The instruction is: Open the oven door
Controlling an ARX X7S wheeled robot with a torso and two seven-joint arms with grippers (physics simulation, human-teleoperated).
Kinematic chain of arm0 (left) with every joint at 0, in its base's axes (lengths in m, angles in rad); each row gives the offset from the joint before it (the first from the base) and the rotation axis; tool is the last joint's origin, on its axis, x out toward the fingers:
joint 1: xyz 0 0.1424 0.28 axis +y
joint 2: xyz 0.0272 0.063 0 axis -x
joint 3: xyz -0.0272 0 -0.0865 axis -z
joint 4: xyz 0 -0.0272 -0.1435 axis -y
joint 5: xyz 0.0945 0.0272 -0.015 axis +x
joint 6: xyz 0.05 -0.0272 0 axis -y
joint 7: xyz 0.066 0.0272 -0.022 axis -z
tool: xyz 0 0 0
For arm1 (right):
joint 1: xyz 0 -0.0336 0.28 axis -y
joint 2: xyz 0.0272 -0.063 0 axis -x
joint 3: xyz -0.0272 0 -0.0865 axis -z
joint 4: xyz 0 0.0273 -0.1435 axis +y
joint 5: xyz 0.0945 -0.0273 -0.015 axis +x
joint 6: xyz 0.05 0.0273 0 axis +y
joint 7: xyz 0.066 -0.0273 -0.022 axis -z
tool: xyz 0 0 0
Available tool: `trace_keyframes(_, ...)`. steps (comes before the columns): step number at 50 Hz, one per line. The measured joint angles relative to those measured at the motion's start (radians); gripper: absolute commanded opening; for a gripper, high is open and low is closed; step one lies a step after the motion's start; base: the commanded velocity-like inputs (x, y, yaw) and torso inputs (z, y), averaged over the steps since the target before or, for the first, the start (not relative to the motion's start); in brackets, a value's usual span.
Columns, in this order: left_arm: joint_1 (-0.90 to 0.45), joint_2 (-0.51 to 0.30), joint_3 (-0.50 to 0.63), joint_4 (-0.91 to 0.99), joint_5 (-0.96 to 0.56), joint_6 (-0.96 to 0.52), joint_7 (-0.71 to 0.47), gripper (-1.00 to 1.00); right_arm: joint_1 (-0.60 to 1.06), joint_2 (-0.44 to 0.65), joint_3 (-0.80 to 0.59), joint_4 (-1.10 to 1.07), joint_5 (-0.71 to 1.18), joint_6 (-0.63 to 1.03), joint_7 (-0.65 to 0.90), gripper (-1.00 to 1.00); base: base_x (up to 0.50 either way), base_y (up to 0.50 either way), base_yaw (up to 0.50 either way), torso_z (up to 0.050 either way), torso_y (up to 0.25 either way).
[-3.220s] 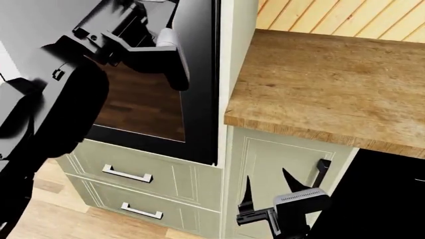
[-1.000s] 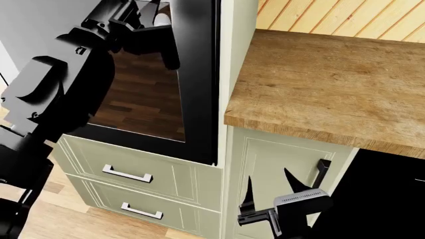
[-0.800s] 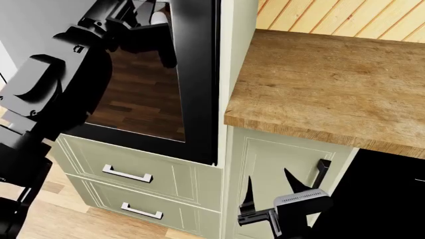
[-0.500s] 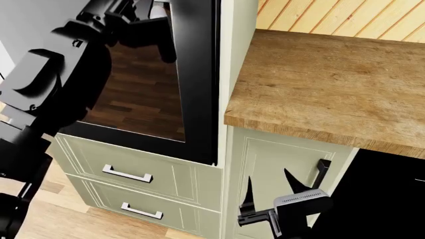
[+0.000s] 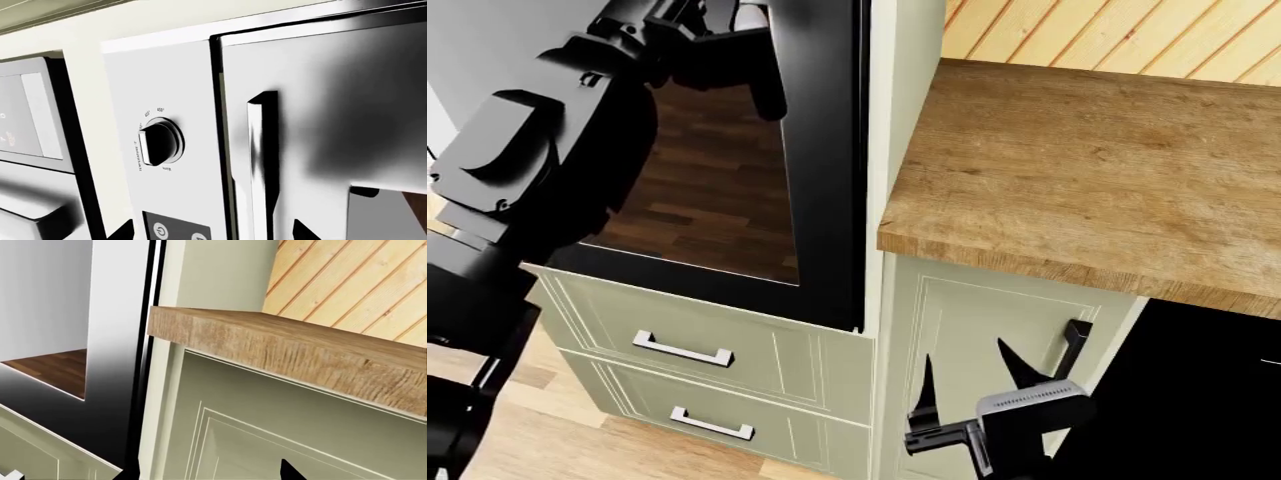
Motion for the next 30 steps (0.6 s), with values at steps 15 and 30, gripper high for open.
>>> trace_keyframes(15, -0.021, 0.011, 0.006, -0.054, 0.001, 0.007, -0.011, 1.00, -0.004, 0.006, -0.004, -0.016, 0.003, 0.010, 0.008, 1.00, 0.00, 0.00, 0.00, 0.000, 0.000)
trace_keyframes(30, -0.054, 0.028, 0.015, -0.110, 0.002, 0.019, -0.021, 1.00, -0.006, 0.010, -0.009, -0.028, 0.007, 0.018, 0.012, 1.00, 0.00, 0.00, 0.00, 0.000, 0.000)
